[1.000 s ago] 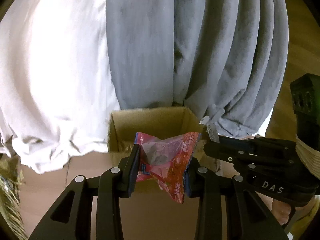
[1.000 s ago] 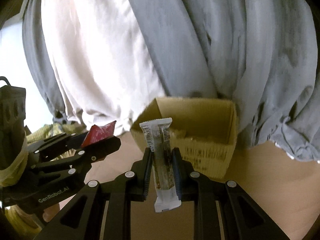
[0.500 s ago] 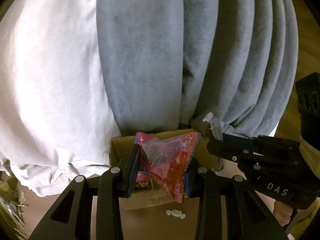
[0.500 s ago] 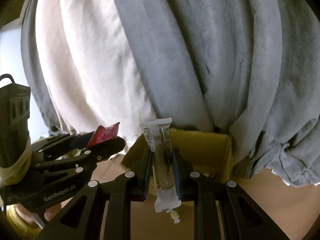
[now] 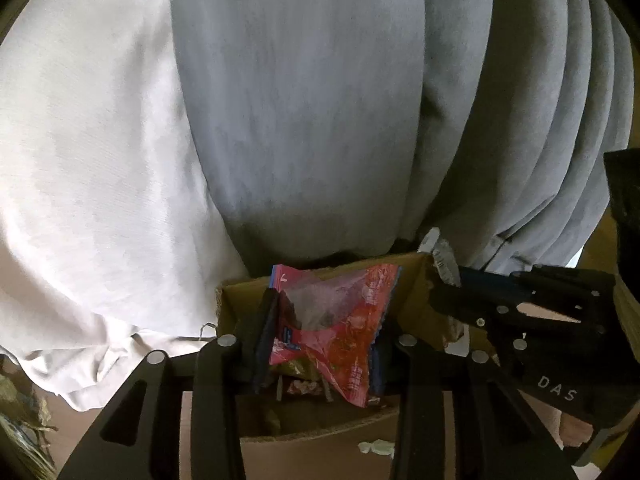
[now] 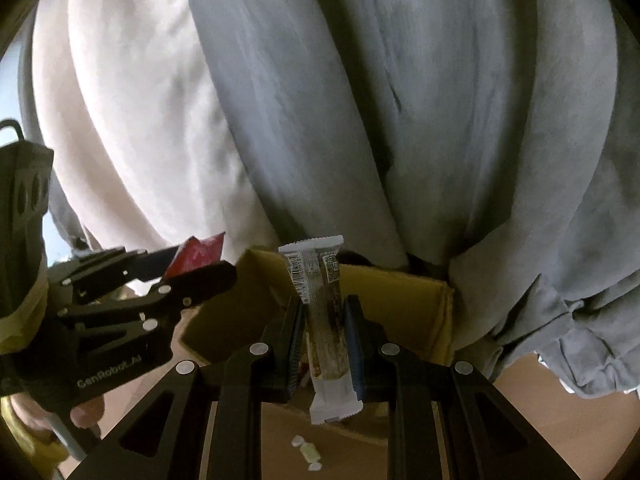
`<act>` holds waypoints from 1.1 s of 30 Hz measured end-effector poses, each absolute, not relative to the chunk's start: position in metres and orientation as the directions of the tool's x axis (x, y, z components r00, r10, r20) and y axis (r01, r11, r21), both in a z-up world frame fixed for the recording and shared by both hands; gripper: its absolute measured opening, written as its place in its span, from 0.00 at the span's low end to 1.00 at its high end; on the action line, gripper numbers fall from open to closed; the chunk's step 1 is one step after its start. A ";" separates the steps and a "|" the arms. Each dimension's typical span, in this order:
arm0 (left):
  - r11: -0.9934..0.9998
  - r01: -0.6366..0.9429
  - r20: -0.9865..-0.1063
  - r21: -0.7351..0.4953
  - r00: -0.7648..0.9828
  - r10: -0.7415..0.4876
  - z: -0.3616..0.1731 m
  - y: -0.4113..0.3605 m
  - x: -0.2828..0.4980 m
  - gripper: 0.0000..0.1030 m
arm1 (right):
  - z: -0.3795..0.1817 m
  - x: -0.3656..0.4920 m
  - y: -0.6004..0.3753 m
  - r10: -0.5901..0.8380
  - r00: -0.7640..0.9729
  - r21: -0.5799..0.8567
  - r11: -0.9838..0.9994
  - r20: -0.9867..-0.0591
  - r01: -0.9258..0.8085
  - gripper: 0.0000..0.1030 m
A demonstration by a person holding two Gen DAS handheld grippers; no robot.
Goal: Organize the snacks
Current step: 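Carry the red-pink bag and white stick packet into the box and open both tools, then withdraw both tools from the box toward the white-green wrapped candy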
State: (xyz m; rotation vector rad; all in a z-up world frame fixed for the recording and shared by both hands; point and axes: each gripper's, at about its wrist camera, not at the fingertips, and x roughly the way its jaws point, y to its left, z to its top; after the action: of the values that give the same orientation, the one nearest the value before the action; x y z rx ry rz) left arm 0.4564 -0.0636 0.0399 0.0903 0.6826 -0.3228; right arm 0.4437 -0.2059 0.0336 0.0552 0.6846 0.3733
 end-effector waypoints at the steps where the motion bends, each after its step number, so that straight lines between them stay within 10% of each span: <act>1: 0.948 0.318 -0.640 -0.017 0.725 -0.255 0.037 -0.065 0.459 0.50 | 0.032 0.446 -0.206 0.349 0.711 0.165 0.934 -0.610 -0.316 0.22; 6: 0.957 0.291 -0.641 0.008 0.735 -0.219 0.031 -0.062 0.456 0.57 | 0.024 0.452 -0.208 0.316 0.719 0.140 0.945 -0.619 -0.296 0.35; 33: 0.987 0.151 -0.588 0.062 0.804 -0.086 0.024 -0.042 0.340 0.69 | 0.010 0.357 -0.192 0.394 0.703 0.142 0.910 -0.592 -0.390 0.35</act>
State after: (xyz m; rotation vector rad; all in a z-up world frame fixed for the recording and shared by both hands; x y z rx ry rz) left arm 0.3399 -0.0425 0.0244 0.1077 0.6242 -0.1268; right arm 0.3567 -0.1921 0.0099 0.0061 0.6594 0.4361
